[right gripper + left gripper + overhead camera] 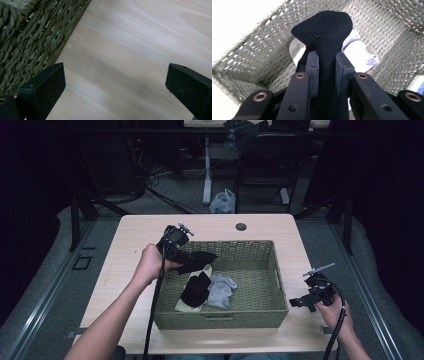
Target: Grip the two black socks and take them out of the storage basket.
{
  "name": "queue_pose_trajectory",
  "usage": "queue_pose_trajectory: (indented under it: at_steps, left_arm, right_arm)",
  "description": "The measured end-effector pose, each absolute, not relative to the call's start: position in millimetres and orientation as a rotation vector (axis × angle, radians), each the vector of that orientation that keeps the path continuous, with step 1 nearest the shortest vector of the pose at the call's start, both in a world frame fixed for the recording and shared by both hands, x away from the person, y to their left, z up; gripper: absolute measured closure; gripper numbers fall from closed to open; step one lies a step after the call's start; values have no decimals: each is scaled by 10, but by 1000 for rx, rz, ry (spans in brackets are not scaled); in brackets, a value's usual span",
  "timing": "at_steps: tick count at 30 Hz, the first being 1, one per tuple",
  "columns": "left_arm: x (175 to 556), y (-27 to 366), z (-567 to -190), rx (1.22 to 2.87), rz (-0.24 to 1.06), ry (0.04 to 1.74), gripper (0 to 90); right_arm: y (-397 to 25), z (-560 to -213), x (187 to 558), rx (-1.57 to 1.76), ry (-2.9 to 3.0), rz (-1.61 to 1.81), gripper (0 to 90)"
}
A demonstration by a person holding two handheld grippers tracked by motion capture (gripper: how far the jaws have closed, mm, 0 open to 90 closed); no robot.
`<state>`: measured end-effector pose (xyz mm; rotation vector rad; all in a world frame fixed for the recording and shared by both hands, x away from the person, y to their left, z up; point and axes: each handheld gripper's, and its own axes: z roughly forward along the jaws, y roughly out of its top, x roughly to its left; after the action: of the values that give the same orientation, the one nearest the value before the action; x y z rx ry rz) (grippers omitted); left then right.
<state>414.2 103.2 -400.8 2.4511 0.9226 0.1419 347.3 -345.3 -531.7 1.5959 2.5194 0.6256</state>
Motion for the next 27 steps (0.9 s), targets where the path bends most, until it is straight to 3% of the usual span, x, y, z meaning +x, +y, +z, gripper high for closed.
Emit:
queue_pose_trajectory:
  at_steps: [27]
  left_arm:
    - [4174,1340,-3645,2367,224,966,769]
  right_arm:
    - [-3441,-5322,3471,1607,2495,656,20]
